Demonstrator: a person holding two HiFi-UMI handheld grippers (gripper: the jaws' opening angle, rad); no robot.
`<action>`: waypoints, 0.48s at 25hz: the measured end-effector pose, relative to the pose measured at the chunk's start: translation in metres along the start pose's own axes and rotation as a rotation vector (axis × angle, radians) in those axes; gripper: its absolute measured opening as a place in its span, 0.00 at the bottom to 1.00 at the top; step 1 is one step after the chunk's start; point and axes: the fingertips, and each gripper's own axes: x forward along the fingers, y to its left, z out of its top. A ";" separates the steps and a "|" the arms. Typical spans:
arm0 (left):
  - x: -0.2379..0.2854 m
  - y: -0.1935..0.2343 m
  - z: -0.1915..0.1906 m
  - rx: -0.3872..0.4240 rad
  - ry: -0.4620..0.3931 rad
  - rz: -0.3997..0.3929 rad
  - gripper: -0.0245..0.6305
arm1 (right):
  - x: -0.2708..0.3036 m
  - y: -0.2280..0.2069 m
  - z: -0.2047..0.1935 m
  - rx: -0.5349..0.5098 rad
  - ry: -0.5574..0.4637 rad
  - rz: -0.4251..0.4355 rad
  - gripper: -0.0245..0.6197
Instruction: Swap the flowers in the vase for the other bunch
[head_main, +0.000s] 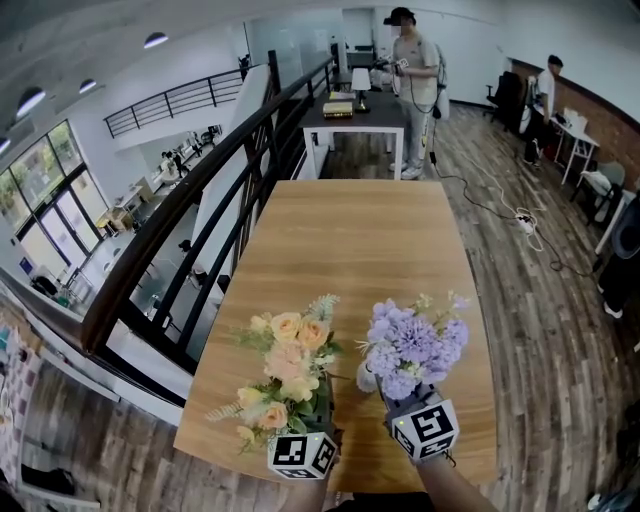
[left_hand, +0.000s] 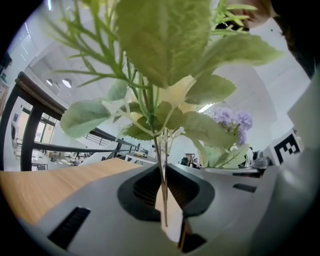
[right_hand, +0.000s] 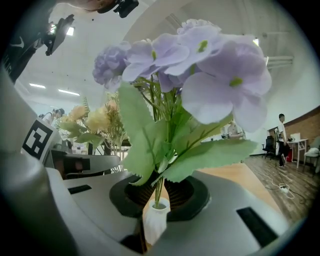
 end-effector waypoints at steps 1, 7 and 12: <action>0.001 0.000 -0.001 -0.001 -0.001 0.001 0.10 | 0.001 -0.001 -0.002 0.002 0.004 0.001 0.13; 0.000 0.003 -0.009 -0.001 0.014 0.017 0.10 | 0.006 0.000 -0.018 0.005 0.029 0.006 0.13; 0.002 0.003 -0.009 -0.002 0.009 0.030 0.10 | 0.006 -0.002 -0.024 -0.003 0.039 0.011 0.13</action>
